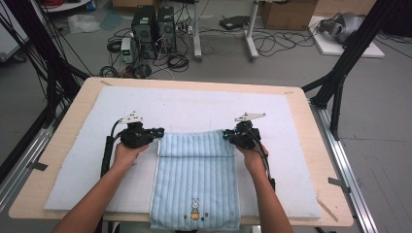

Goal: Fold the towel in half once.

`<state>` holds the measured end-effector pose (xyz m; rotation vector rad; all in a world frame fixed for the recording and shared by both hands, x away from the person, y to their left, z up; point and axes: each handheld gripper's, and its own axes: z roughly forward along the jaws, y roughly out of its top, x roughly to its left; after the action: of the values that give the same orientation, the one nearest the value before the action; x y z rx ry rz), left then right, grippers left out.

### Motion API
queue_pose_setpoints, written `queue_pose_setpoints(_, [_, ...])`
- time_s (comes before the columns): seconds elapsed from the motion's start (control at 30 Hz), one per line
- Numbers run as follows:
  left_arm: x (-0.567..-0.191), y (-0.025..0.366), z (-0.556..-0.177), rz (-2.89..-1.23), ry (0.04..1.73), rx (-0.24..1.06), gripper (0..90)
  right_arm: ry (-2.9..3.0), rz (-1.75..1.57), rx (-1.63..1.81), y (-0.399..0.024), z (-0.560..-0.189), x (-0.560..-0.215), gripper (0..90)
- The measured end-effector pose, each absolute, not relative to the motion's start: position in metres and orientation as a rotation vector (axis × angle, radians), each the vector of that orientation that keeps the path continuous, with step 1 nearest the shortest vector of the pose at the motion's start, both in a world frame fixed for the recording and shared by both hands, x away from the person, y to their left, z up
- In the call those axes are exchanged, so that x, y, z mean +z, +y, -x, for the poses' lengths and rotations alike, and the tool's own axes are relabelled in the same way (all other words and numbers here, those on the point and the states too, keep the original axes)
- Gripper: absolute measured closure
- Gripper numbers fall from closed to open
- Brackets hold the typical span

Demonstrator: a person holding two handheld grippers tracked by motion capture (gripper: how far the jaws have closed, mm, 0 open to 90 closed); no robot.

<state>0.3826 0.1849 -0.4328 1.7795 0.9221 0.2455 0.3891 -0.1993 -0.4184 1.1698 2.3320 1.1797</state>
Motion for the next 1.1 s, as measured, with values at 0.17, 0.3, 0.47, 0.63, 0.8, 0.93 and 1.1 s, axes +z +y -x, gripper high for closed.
queue_pose_setpoints(0.17, [-0.424,0.186,-0.376,-1.747,0.894,0.222,85.7,2.313,-1.134,1.203,-0.202,-0.382,-0.411,81.3])
queue_pose_setpoints(0.3, [-0.418,0.19,-0.364,-1.729,0.866,0.211,85.7,2.297,-1.101,1.262,-0.204,-0.368,-0.399,81.3])
queue_pose_setpoints(0.47, [-0.416,0.192,-0.347,-1.732,0.828,0.21,85.6,2.276,-0.99,1.264,-0.206,-0.341,-0.396,81.2])
queue_pose_setpoints(0.63, [-0.419,0.189,-0.328,-1.774,0.792,0.217,85.6,2.28,-0.941,1.285,-0.211,-0.316,-0.404,81.1])
queue_pose_setpoints(0.8, [-0.427,0.187,-0.31,-1.831,0.759,0.211,85.6,2.305,-0.898,1.277,-0.213,-0.295,-0.413,81.0])
queue_pose_setpoints(0.93, [-0.427,0.19,-0.301,-1.849,0.738,0.2,85.5,2.311,-0.879,1.261,-0.216,-0.281,-0.42,80.9])
queue_pose_setpoints(1.1, [-0.425,0.192,-0.29,-1.866,0.708,0.168,85.2,2.338,-0.856,1.264,-0.218,-0.27,-0.423,80.9])
